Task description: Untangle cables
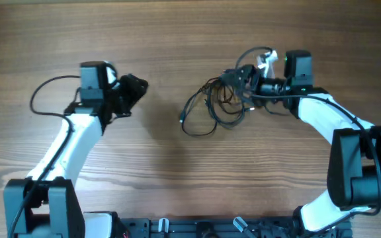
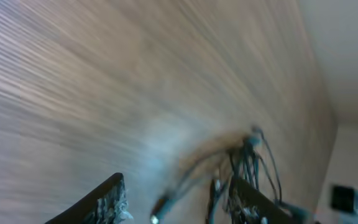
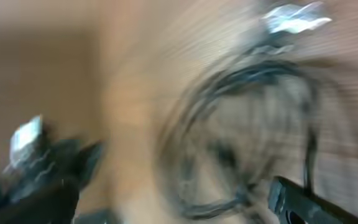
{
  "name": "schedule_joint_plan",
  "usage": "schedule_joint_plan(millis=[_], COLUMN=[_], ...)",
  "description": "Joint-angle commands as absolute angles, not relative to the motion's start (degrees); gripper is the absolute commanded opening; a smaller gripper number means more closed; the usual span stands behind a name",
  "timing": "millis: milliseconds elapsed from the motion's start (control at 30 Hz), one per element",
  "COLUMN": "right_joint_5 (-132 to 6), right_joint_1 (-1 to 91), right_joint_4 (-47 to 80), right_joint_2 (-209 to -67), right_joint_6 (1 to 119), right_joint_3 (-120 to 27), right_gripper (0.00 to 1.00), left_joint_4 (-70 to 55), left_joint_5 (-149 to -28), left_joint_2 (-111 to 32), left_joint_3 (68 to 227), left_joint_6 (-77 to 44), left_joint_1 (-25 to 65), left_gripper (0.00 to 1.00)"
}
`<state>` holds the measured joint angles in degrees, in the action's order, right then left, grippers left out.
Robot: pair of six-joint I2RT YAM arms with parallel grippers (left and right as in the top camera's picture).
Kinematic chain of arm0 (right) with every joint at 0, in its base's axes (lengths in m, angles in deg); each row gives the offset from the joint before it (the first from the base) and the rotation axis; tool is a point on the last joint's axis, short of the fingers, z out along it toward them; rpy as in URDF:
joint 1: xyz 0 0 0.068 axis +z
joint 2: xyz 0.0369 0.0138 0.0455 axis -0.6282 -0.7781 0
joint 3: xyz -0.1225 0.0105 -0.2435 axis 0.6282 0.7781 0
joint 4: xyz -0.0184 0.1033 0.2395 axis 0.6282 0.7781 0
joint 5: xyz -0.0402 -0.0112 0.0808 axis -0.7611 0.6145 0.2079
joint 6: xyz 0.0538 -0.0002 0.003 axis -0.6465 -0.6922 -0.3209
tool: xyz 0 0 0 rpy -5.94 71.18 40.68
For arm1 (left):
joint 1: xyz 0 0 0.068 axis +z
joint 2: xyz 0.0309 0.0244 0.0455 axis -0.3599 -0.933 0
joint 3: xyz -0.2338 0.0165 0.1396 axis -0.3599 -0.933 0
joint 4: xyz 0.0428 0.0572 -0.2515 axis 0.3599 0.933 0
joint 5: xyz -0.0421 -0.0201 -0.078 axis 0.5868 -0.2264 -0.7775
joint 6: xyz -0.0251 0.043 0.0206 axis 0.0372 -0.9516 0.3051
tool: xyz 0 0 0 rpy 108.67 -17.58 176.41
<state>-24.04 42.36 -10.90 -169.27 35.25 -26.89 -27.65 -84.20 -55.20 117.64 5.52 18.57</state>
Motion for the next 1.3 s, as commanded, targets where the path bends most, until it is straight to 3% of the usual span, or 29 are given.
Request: schedule_joint_plan(millis=[0, 33, 100, 200, 267, 367, 467, 700, 867, 900, 933, 1033, 1100, 1133, 1267], right_joint_5=[-52.57, -57.09, -57.07, -41.38, -39.87, -47.10, -48.83, -43.89, -35.67, -30.86, -27.96, -21.66, -17.12, -16.68, -10.17], right_joint_1=[39.78, 38.66, 38.01, 40.17, 42.18, 44.39, 44.96, 45.51, 47.28, 47.25, 47.23, 47.15, 47.15, 46.99, 42.49], right_joint_4=[-0.76, 2.54, 3.92, 3.31, 5.21, 5.76, 1.47, -9.78, -8.34, -9.39, -9.89, -9.41, -9.41, -9.39, -9.89], right_joint_2=[-163.67, -160.26, -153.55, -149.53, -150.64, -152.57, -155.36, -170.51, -173.77, -173.72, -173.68, -172.83, -170.12, -167.50, -149.18], right_joint_6=[37.13, 37.92, 42.18, 60.89, 57.81, 58.77, 61.87, 63.31, 63.34, 63.27, 63.14, 63.12, 63.14, 62.99, 61.04], right_joint_3=[-26.78, -26.78, -26.78, -26.76, -26.74, -26.69, -26.69, -26.69, -26.72, -26.72, -26.72, -26.76, -26.76, -26.76, -26.78], right_gripper=[1.00, 1.00, 1.00, 1.00, 0.80, 0.76, 0.52, 0.50, 0.21, 0.08, 0.05, 0.05, 0.05, 0.05, 0.05], left_joint_4=[-27.78, -27.87, -29.00, -32.61, -34.47, -34.64, -34.64, -36.39, -39.82, -39.89, -40.32, -43.76, -45.61, -45.09, -41.99], left_joint_5=[-84.75, -84.70, -84.26, -83.87, -83.61, -81.03, -79.67, -78.01, -75.89, -74.28, -73.93, -73.95, -73.95, -73.97, -73.66], left_joint_2=[-55.52, -55.52, -55.52, -55.52, -55.55, -55.55, -55.55, -55.55, -55.57, -55.89, -56.46, -61.84, -67.02, -69.25, -71.28], left_joint_3=[117.47, 117.47, 117.47, 117.47, 117.47, 117.47, 117.47, 117.47, 117.47, 117.47, 117.47, 117.47, 117.47, 117.47, 117.47], left_joint_6=[1.02, 0.08, 0.15, 0.21, 1.07, 5.00, 4.96, 4.96, 4.93, 4.96, 4.93, 4.96, 4.98, 5.52, 9.26], left_joint_1=[10.94, 8.76, 5.63, 2.90, 1.67, 0.19, -1.39, -3.77, -5.76, -6.59, -7.31, -10.57, -12.51, -12.90, -12.23], left_gripper=[0.60, 0.68, 0.72, 0.73, 0.68, 0.71, 0.74, 0.81, 0.82, 0.81, 0.79, 0.75, 0.60, 0.46, 0.45])
